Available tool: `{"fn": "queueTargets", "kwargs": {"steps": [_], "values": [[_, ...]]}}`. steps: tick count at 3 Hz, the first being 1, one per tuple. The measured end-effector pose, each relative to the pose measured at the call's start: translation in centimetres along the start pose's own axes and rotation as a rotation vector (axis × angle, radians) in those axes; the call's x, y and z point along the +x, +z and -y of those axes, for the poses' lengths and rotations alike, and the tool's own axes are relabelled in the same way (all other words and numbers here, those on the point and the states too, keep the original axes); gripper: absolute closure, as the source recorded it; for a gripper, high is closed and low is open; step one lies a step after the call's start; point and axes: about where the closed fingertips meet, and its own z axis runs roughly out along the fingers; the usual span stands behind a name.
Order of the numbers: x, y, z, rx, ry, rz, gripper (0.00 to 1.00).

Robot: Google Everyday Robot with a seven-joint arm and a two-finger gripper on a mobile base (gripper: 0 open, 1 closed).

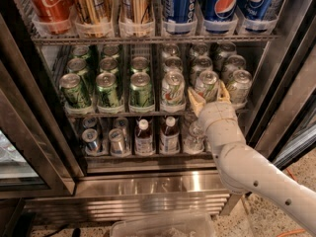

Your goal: Pick 7up can from middle shelf of fridge

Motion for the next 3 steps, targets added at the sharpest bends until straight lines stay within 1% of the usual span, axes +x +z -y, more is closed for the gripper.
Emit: {"fn": "queueTargets", "kwargs": {"steps": [1, 2, 3], "values": [[0.22, -0.12, -0.02, -0.004, 0.016, -0.016, 0.73], [0.22, -0.12, -0.02, -0.004, 0.016, -0.016, 0.96], [0.21, -0.12, -0.02, -0.005, 0.016, -0.016, 1.0]]}}
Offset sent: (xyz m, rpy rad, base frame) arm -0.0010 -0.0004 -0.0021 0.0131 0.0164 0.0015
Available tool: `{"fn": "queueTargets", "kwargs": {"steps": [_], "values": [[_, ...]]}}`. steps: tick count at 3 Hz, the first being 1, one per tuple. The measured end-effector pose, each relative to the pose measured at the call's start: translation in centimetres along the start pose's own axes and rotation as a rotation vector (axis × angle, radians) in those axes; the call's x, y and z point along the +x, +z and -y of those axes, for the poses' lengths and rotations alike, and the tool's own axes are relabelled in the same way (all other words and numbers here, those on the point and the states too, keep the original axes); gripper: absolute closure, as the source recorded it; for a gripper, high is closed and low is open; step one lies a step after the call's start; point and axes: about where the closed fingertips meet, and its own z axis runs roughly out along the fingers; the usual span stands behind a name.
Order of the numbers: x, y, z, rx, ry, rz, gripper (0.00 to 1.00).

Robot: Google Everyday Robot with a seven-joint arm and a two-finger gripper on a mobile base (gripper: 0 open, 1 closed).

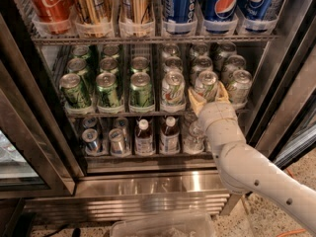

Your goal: Pick 7up can from middle shelf of fridge

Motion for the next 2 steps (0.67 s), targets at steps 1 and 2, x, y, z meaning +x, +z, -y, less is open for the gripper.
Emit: {"fn": "queueTargets", "kwargs": {"steps": [1, 2], "values": [[-1.0, -0.1, -0.1, -0.02, -0.006, 0.021, 1.0], [-3.0, 0.0, 0.0, -0.038, -0.025, 0.068, 1.0]]}}
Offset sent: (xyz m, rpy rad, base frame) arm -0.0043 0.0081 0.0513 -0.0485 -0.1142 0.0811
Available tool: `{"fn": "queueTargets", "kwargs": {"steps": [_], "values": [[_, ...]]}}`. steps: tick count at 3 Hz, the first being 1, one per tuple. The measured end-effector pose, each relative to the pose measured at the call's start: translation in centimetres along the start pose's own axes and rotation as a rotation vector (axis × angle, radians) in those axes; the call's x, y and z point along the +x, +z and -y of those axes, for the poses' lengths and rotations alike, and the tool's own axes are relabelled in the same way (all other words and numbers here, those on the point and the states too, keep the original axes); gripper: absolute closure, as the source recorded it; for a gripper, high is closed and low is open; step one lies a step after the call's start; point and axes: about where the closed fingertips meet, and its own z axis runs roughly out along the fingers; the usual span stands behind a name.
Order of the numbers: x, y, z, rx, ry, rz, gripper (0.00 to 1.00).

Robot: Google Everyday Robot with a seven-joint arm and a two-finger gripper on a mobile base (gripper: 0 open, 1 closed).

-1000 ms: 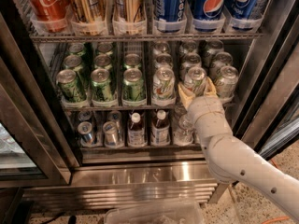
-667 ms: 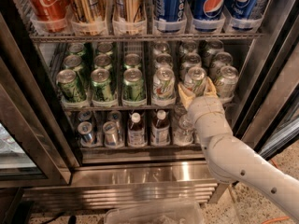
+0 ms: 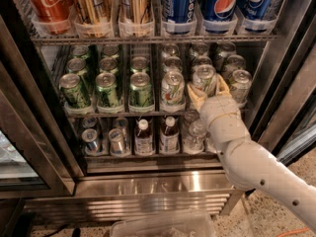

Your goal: Pick 7up can from middle shelf of fridge

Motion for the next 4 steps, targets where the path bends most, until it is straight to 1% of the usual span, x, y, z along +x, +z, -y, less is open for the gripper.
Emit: {"fn": "queueTargets", "kwargs": {"steps": [1, 2, 3, 4], "values": [[-2.2, 0.5, 0.6, -0.021, -0.038, 0.045, 1.0], [-2.6, 0.2, 0.6, -0.023, -0.039, 0.047, 1.0], [-3.8, -1.3, 0.7, -0.034, -0.054, 0.057, 1.0], [-4.5, -4.1, 1.4, -0.035, -0.098, 0.039, 1.0]]}}
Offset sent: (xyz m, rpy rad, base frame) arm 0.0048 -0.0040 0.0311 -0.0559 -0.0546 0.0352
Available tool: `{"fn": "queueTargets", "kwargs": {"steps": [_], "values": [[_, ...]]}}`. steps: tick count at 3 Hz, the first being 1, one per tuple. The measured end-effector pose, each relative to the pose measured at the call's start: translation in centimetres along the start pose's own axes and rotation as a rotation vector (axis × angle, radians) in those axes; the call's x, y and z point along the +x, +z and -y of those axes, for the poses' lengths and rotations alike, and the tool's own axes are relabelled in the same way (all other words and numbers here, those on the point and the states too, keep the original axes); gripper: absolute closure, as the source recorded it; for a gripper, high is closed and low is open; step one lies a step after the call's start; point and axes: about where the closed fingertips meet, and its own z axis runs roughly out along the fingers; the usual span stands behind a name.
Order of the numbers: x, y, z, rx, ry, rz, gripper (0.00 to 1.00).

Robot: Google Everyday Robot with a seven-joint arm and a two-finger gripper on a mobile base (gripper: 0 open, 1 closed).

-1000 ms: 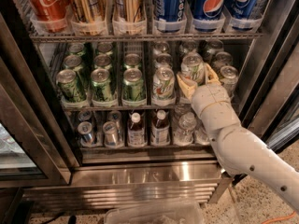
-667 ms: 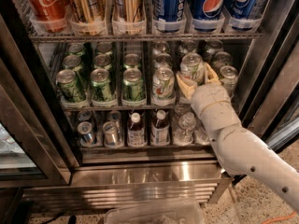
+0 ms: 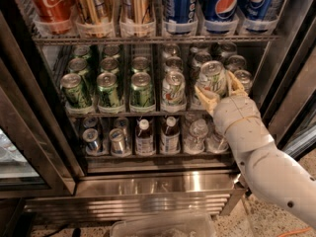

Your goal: Pick 7up can from middle shelf of fridge

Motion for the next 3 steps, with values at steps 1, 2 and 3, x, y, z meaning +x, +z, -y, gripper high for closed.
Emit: {"fn": "queueTargets", "kwargs": {"steps": [1, 2, 3], "values": [[0.3, -3.2, 0.0, -0.026, -0.039, -0.05, 1.0], [0.5, -5.5, -1.4, -0.087, -0.054, -0.089, 1.0], [1.2, -7.1, -3.4, -0.184, -0.061, -0.139, 1.0]]}}
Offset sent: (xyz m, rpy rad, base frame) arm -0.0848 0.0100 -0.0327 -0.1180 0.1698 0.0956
